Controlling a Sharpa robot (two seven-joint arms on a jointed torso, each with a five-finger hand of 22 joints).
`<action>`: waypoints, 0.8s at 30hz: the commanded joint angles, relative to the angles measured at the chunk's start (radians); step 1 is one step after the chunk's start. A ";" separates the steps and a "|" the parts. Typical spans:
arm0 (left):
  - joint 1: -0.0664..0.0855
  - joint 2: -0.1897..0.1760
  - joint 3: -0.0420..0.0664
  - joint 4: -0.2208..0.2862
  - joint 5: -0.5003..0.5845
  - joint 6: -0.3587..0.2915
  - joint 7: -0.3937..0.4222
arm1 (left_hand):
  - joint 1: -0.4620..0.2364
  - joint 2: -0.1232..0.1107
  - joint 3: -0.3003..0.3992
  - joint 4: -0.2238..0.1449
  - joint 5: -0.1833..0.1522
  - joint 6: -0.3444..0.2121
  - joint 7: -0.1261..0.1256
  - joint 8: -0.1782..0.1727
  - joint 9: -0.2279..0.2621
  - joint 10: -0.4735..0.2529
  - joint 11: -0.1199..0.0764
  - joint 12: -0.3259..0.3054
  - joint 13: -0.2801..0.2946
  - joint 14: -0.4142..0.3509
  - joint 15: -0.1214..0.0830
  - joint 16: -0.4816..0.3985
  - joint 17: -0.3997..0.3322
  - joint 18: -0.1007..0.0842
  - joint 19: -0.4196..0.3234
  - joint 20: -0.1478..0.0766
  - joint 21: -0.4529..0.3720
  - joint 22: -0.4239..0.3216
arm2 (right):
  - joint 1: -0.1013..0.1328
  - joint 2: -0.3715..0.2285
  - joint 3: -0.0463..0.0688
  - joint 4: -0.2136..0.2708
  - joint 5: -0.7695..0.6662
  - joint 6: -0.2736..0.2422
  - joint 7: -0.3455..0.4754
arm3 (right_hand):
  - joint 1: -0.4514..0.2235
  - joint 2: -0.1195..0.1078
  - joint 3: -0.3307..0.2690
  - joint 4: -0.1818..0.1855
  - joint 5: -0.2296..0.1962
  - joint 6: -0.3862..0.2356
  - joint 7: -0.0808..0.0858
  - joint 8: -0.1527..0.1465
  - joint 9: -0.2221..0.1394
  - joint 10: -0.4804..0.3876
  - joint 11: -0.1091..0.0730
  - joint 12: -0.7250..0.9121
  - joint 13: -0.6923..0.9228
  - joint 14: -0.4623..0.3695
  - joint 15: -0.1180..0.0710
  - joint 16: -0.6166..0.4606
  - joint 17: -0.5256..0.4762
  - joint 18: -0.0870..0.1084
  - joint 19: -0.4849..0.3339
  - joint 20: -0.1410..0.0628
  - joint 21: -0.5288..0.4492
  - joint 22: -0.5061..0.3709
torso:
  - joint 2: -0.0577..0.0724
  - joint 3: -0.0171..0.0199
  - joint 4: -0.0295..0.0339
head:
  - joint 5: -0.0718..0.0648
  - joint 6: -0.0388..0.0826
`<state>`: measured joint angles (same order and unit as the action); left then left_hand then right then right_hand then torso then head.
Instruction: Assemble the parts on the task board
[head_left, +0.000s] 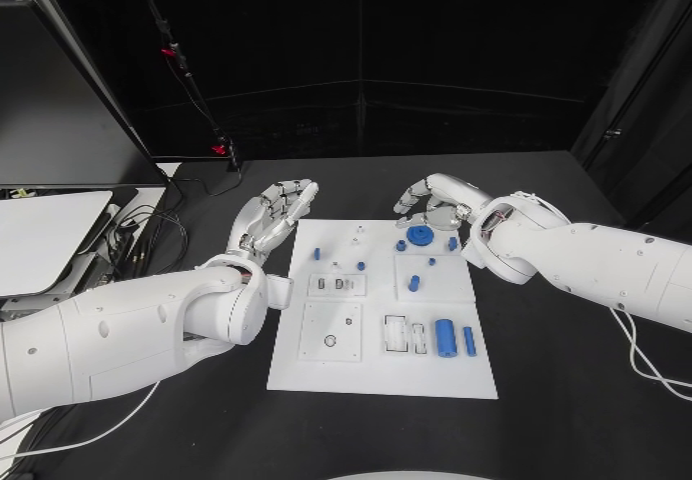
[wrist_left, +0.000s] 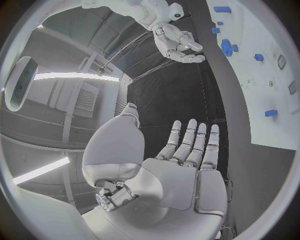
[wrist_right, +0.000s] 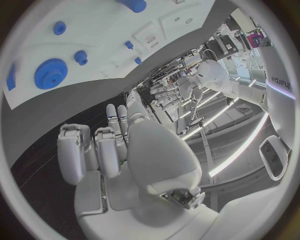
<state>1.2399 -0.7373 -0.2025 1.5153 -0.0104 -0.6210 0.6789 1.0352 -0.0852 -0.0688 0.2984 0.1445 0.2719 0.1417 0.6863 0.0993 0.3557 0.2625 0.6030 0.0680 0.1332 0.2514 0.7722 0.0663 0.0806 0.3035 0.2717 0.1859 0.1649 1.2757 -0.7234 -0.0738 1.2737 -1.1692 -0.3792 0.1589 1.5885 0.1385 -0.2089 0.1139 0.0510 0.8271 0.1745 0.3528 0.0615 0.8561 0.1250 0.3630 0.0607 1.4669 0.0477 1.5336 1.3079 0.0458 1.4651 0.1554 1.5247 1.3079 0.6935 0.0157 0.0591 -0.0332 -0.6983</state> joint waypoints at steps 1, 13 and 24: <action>0.002 0.001 0.001 -0.002 -0.008 0.013 0.321 | 0.001 0.009 0.004 0.000 0.004 0.004 0.155 0.006 -0.001 0.007 -0.001 0.006 -0.001 0.004 0.001 0.003 -0.001 0.013 0.000 0.004 0.004 0.001 | 0.002 0.010 0.001 -0.006 -0.165 0.016 -0.110 | 0.011 -0.002 0.003 0.003 -0.003 0.006 0.001 -0.011 0.001 0.007 -0.001 -0.008 0.000 0.059 -0.002 -0.005 0.029 -0.012 0.017 0.000 -0.004 0.121 | 0.007 0.0021 0.0016 | -0.003 0.001; 0.001 0.007 0.001 -0.016 -0.008 0.023 0.317 | 0.003 0.022 0.010 -0.001 0.005 0.003 0.155 0.006 -0.005 0.005 -0.001 0.006 -0.002 0.004 0.001 0.004 -0.001 0.014 -0.003 0.005 0.005 0.000 | 0.002 0.048 0.001 -0.039 -0.237 0.066 -0.200 | 0.024 -0.008 0.005 0.017 -0.004 0.008 0.005 -0.073 0.002 0.010 0.002 -0.052 0.001 0.055 0.000 -0.011 0.006 -0.008 0.003 0.001 -0.011 0.102 | 0.027 0.0076 0.0009 | -0.012 0.010; -0.001 0.023 0.001 -0.036 -0.008 0.036 0.317 | 0.007 0.034 0.015 -0.002 0.006 0.000 0.155 0.006 -0.009 0.001 0.000 0.006 -0.003 0.001 0.002 0.004 -0.001 0.015 -0.009 0.007 0.004 -0.001 | 0.002 0.062 0.002 -0.054 -0.241 0.089 -0.210 | 0.021 -0.010 0.005 0.027 -0.004 0.014 0.013 -0.092 0.002 0.016 0.009 -0.063 0.002 0.049 0.005 -0.018 -0.021 -0.003 -0.010 0.005 -0.019 0.083 | 0.047 0.0123 -0.0001 | -0.013 0.006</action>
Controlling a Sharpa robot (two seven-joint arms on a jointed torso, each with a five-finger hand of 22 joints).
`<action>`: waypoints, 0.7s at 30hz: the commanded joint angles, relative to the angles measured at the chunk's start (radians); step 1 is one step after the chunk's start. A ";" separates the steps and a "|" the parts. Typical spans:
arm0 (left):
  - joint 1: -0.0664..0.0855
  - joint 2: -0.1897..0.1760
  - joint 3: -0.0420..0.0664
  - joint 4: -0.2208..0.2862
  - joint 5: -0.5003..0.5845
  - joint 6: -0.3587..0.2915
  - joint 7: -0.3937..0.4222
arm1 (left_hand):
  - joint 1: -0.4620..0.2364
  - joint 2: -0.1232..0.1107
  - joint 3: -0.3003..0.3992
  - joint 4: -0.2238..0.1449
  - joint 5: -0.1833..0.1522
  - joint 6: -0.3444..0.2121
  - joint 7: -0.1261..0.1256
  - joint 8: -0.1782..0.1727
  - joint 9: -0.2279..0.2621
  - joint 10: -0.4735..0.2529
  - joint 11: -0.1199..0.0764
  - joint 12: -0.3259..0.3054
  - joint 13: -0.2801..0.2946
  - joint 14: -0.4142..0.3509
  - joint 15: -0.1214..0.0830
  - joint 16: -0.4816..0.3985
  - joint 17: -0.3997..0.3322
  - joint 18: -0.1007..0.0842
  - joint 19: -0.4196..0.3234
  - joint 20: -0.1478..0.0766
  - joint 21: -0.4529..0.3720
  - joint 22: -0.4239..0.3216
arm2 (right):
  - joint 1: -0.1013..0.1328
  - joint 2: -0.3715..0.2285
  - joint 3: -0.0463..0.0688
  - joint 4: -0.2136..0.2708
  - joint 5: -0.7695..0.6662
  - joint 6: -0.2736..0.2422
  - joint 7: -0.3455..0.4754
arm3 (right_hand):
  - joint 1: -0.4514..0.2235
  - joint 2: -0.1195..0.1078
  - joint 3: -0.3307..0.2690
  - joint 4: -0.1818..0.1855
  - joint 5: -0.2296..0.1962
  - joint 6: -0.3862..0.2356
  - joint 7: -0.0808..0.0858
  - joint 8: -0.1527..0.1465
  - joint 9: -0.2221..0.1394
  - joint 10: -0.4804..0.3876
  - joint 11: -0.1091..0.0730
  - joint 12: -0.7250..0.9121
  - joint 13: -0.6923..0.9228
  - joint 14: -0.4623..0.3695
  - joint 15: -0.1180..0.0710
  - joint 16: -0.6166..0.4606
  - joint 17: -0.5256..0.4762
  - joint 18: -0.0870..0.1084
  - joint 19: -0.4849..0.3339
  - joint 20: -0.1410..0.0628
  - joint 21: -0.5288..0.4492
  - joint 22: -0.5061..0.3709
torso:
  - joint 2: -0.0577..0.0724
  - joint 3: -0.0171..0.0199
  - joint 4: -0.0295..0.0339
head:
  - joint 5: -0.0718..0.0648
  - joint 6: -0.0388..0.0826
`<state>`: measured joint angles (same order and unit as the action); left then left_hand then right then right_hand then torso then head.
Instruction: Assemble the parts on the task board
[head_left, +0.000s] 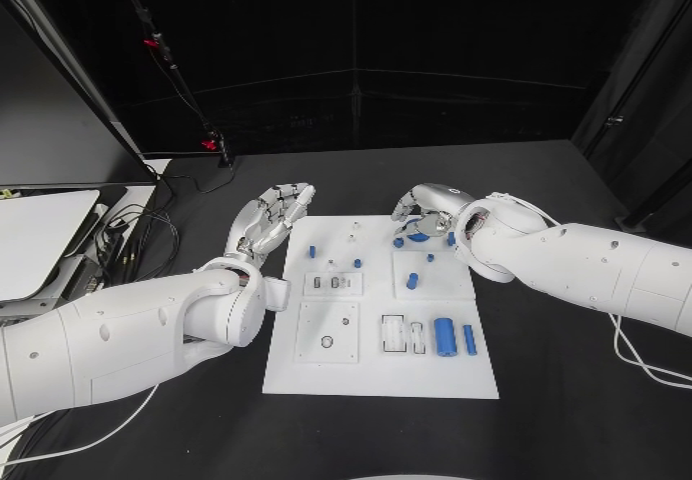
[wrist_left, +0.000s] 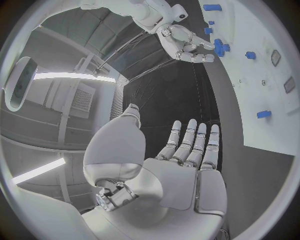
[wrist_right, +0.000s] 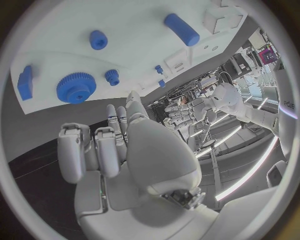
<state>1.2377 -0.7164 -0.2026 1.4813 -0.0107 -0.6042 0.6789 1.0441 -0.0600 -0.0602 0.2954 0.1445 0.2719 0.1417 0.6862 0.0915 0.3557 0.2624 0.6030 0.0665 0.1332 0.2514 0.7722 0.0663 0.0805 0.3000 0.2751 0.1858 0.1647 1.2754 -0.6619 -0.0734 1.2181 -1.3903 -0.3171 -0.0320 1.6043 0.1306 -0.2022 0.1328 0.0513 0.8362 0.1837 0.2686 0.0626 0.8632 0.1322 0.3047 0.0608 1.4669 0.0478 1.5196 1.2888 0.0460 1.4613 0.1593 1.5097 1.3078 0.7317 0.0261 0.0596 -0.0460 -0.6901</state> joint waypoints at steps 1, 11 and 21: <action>0.001 0.003 0.001 -0.002 -0.008 0.020 0.316 | -0.002 0.009 0.007 0.001 0.006 0.000 0.155 0.006 -0.001 0.001 0.000 0.006 -0.001 0.001 0.002 0.004 -0.001 0.015 -0.005 0.003 0.004 -0.001 | 0.002 -0.001 0.001 0.003 -0.020 0.032 -0.020 | 0.005 -0.003 -0.002 0.008 -0.004 0.005 0.005 -0.009 0.001 0.010 0.003 -0.005 0.002 0.049 0.005 -0.004 -0.002 -0.003 -0.006 0.001 -0.004 0.082 | 0.011 0.0022 -0.0005 | 0.000 -0.002; 0.001 -0.002 0.001 -0.004 -0.008 0.025 0.313 | 0.000 0.013 0.008 0.001 0.007 -0.001 0.155 0.006 -0.002 0.000 0.000 0.007 -0.001 0.000 0.003 0.004 -0.001 0.015 -0.006 0.004 0.004 -0.001 | 0.002 -0.005 0.001 0.018 -0.020 0.063 -0.032 | 0.005 -0.007 -0.002 0.010 -0.004 0.009 0.007 -0.016 0.002 0.015 0.004 -0.008 0.002 0.048 0.007 -0.006 -0.009 -0.002 -0.008 0.003 -0.006 0.078 | 0.020 0.0040 0.0032 | 0.005 -0.011; 0.001 -0.002 0.001 -0.006 -0.008 0.026 0.311 | 0.001 0.017 0.009 0.001 0.007 -0.001 0.155 0.007 -0.003 0.000 0.000 0.007 -0.001 0.000 0.003 0.004 -0.001 0.015 -0.007 0.004 0.004 -0.001 | 0.002 0.004 0.001 0.011 -0.063 0.068 -0.070 | 0.039 -0.007 0.014 -0.002 -0.003 0.023 0.003 -0.037 0.002 0.026 0.003 -0.021 0.001 0.047 0.008 -0.008 -0.014 -0.001 -0.013 0.005 -0.009 0.071 | 0.014 0.0009 0.0027 | 0.007 -0.019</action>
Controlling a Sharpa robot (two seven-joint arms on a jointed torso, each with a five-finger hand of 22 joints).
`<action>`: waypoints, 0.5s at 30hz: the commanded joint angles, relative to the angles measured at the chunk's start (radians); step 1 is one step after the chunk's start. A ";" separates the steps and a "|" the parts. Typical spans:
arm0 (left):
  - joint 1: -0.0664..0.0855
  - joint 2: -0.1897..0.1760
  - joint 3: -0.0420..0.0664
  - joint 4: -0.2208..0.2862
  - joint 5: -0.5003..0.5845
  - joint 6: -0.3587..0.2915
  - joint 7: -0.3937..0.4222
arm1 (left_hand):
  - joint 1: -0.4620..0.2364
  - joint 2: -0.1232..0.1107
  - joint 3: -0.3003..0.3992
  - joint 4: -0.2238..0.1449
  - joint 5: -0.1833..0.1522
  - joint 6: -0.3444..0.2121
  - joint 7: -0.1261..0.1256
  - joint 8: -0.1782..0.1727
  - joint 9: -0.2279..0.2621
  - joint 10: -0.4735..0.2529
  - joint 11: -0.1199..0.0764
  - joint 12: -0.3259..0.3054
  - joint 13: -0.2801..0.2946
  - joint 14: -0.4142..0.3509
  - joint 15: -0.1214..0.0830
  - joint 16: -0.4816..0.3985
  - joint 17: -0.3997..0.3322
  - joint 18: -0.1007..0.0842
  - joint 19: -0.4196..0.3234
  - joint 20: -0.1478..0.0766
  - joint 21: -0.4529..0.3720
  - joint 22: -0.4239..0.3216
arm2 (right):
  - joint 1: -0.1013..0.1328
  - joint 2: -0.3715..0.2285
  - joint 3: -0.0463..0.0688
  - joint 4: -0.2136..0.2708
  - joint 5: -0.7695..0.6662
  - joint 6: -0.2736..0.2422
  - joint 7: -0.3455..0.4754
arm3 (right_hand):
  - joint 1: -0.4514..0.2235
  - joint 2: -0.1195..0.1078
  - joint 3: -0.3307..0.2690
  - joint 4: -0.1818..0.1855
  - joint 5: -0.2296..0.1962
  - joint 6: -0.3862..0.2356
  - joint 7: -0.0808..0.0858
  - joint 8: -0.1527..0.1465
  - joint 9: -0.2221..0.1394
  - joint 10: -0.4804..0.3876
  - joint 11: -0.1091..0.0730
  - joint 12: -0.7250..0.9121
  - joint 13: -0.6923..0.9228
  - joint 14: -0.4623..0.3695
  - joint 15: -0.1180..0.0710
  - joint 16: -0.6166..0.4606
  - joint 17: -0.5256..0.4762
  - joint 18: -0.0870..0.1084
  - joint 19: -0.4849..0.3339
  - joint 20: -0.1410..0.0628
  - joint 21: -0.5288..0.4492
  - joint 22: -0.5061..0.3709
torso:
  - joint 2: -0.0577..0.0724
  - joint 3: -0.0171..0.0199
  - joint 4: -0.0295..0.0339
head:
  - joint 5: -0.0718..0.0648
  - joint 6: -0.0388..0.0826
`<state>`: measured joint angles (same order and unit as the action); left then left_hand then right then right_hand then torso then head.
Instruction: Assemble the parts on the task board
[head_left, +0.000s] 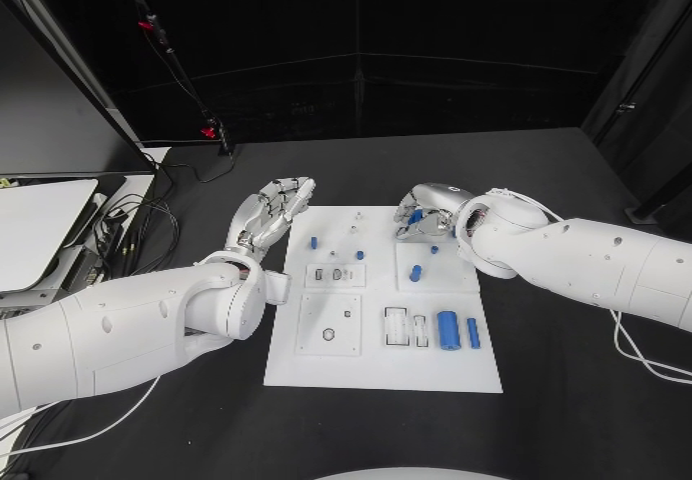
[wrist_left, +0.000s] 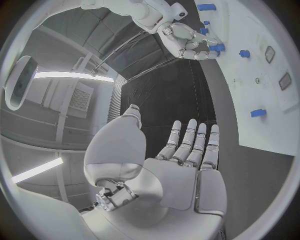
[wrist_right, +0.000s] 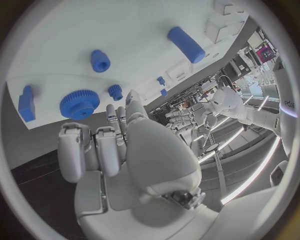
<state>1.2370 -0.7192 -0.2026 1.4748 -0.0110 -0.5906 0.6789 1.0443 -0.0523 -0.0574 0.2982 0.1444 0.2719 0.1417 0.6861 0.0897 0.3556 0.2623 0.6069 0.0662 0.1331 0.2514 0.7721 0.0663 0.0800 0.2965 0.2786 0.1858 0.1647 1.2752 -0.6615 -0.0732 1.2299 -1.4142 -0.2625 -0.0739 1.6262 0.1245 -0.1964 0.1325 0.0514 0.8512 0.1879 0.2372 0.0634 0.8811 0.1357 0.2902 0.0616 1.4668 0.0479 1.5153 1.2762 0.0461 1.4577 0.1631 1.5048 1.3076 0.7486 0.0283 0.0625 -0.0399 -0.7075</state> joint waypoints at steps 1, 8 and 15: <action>0.001 0.001 0.001 0.000 -0.008 0.013 0.310 | 0.001 0.009 0.006 -0.002 0.007 -0.001 0.155 0.007 -0.002 0.000 0.000 0.003 -0.001 0.000 0.003 0.004 -0.001 0.015 -0.004 0.000 0.004 -0.001 | 0.002 0.004 0.001 -0.001 -0.046 0.013 -0.031 | 0.027 0.000 0.013 -0.006 -0.003 0.008 -0.004 -0.010 0.001 0.007 -0.002 -0.011 0.000 0.047 0.007 -0.004 -0.001 0.000 -0.010 0.001 -0.005 0.070 | -0.003 -0.0015 0.0000 | 0.002 -0.002; 0.001 0.001 0.001 0.001 -0.008 0.013 0.309 | 0.002 0.016 0.008 -0.002 0.008 -0.001 0.155 0.008 -0.003 0.000 0.000 0.004 -0.001 0.000 0.003 0.005 -0.001 0.016 -0.006 0.001 0.004 -0.001 | 0.002 0.011 0.001 -0.004 -0.075 0.029 -0.051 | 0.045 0.001 0.021 -0.013 -0.004 0.008 -0.009 -0.020 0.001 0.006 -0.006 -0.020 0.000 0.048 0.005 -0.004 0.000 0.000 -0.012 -0.001 -0.006 0.068 | -0.006 -0.0031 -0.0021 | 0.010 -0.005; 0.001 0.000 0.001 0.000 -0.008 0.014 0.306 | 0.004 0.020 0.009 -0.003 0.009 -0.001 0.155 0.008 -0.004 -0.001 0.000 0.005 -0.001 0.000 0.004 0.005 -0.001 0.016 -0.006 0.001 0.005 -0.001 | 0.002 0.027 0.001 -0.013 -0.086 0.057 -0.080 | 0.048 0.002 0.024 -0.010 -0.004 0.018 -0.013 -0.023 0.002 0.012 -0.009 -0.024 0.000 0.048 0.003 -0.006 -0.003 0.001 -0.013 -0.003 -0.007 0.066 | -0.008 -0.0040 -0.0009 | 0.005 -0.009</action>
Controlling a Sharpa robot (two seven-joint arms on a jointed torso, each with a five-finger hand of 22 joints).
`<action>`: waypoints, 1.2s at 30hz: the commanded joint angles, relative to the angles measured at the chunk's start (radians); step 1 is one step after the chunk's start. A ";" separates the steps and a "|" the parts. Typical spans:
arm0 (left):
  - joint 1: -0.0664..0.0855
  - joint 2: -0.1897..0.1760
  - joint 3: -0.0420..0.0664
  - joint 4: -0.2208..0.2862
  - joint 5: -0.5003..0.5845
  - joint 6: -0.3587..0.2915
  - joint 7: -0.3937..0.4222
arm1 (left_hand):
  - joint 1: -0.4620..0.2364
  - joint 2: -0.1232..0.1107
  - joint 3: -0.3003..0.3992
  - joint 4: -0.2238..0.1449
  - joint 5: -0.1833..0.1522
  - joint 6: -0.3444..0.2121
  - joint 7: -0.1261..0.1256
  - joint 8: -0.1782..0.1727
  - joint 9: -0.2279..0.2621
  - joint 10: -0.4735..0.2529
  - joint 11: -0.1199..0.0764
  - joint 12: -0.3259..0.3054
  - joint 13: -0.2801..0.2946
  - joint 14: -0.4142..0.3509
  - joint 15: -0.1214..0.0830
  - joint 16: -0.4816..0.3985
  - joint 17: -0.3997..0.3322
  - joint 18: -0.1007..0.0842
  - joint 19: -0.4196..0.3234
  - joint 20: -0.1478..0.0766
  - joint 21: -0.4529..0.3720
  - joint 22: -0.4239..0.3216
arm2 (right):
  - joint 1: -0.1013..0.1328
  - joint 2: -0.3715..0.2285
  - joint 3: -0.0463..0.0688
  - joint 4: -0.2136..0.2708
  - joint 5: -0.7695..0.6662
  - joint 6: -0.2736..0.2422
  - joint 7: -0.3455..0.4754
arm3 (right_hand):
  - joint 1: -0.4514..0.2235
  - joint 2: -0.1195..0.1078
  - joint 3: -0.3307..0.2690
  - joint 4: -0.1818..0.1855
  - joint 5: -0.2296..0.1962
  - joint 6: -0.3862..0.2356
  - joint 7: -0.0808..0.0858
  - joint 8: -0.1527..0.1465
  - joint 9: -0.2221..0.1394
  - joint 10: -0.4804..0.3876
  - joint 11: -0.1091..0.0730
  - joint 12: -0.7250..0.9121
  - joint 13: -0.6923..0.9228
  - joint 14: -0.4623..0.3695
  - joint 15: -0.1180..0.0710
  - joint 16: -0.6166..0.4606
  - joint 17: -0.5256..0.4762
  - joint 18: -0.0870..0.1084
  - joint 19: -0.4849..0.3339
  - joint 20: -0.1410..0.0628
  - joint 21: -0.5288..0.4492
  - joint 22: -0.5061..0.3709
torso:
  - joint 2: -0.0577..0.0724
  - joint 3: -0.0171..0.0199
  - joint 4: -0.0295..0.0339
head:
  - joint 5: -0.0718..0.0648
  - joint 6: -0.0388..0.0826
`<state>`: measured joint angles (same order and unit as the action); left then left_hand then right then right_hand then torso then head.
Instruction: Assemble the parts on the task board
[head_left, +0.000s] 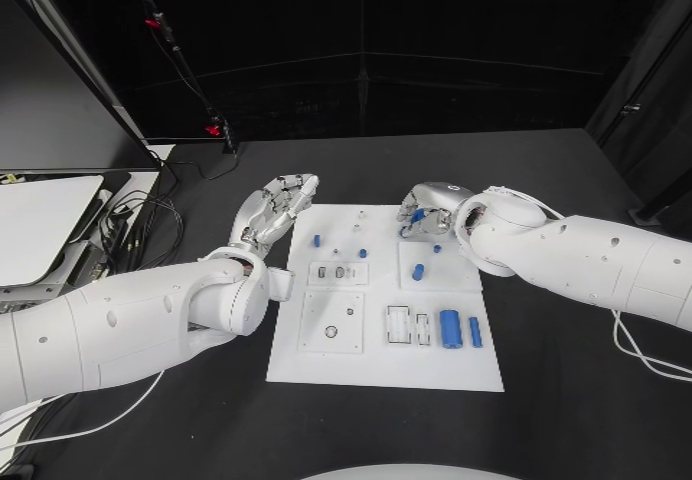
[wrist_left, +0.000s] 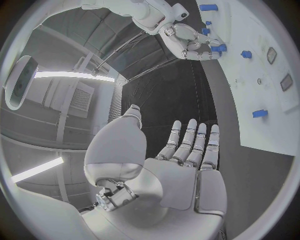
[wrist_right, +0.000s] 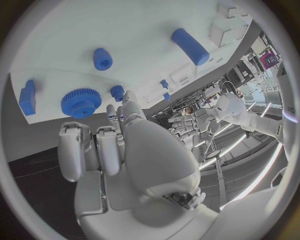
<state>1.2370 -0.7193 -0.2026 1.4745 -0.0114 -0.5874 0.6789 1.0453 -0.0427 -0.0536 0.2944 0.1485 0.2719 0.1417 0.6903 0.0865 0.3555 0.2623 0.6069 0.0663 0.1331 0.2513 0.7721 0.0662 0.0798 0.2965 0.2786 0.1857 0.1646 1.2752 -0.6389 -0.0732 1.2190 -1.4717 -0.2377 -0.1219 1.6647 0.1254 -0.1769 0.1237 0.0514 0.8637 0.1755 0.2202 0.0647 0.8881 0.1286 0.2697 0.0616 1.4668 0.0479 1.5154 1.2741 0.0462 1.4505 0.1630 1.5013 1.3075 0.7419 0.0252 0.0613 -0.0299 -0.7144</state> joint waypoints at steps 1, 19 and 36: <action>0.001 0.000 0.001 0.000 -0.007 0.010 0.306 | 0.003 0.010 0.006 0.001 0.005 -0.001 0.155 0.004 -0.001 -0.001 0.000 0.005 -0.001 0.000 0.004 0.005 -0.001 0.016 -0.006 0.001 0.005 -0.001 | 0.002 0.007 0.001 -0.003 -0.029 0.037 -0.035 | 0.009 0.001 0.005 0.000 -0.004 0.008 -0.001 -0.008 0.001 0.008 -0.002 -0.004 0.001 0.048 0.002 -0.006 -0.002 0.001 -0.006 -0.004 -0.004 0.065 | -0.001 -0.0009 0.0003 | -0.005 -0.002; 0.002 -0.001 0.001 0.000 -0.007 0.011 0.303 | 0.003 0.013 0.006 0.001 0.006 0.000 0.155 0.004 -0.002 -0.001 0.000 0.006 -0.001 0.000 0.004 0.005 -0.001 0.016 -0.007 0.002 0.005 -0.001 | 0.001 0.034 0.001 -0.022 -0.055 0.109 -0.107 | 0.008 0.004 0.008 0.011 -0.004 0.021 -0.002 -0.019 0.001 0.028 -0.002 -0.011 0.001 0.047 0.001 -0.009 -0.008 0.002 -0.009 -0.006 -0.006 0.060 | -0.006 -0.0024 -0.0016 | -0.004 -0.014; 0.002 -0.002 0.001 -0.003 -0.007 0.013 0.298 | 0.004 0.016 0.007 0.001 0.006 0.000 0.155 0.005 -0.002 -0.001 0.000 0.006 -0.001 0.000 0.004 0.006 -0.001 0.016 -0.007 0.002 0.005 -0.001 | -0.001 0.055 0.001 -0.041 -0.060 0.114 -0.099 | 0.031 0.023 0.031 0.033 -0.003 0.107 -0.022 -0.014 0.010 0.134 -0.024 -0.023 0.000 0.049 -0.016 -0.011 -0.008 0.003 -0.009 -0.018 -0.009 0.058 | -0.007 -0.0034 0.0025 | -0.008 -0.014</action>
<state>1.2371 -0.7205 -0.2026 1.4714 -0.0117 -0.5845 0.6789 1.0492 -0.0389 -0.0536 0.2944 0.1484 0.2719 0.1417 0.6903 0.0852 0.3555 0.2622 0.6069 0.0664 0.1331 0.2513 0.7721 0.0662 0.0796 0.2965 0.2786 0.1857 0.1645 1.2772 -0.5850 -0.0703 1.1775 -1.5250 -0.1423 -0.2206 1.6863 0.1471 -0.1503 0.1546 0.0514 0.9626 0.1554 0.1999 0.0720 1.0159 0.1055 0.2512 0.0609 1.4671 0.0370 1.5104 1.2662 0.0462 1.4397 0.1521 1.4976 1.3074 0.7352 0.0219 0.0628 -0.0374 -0.7293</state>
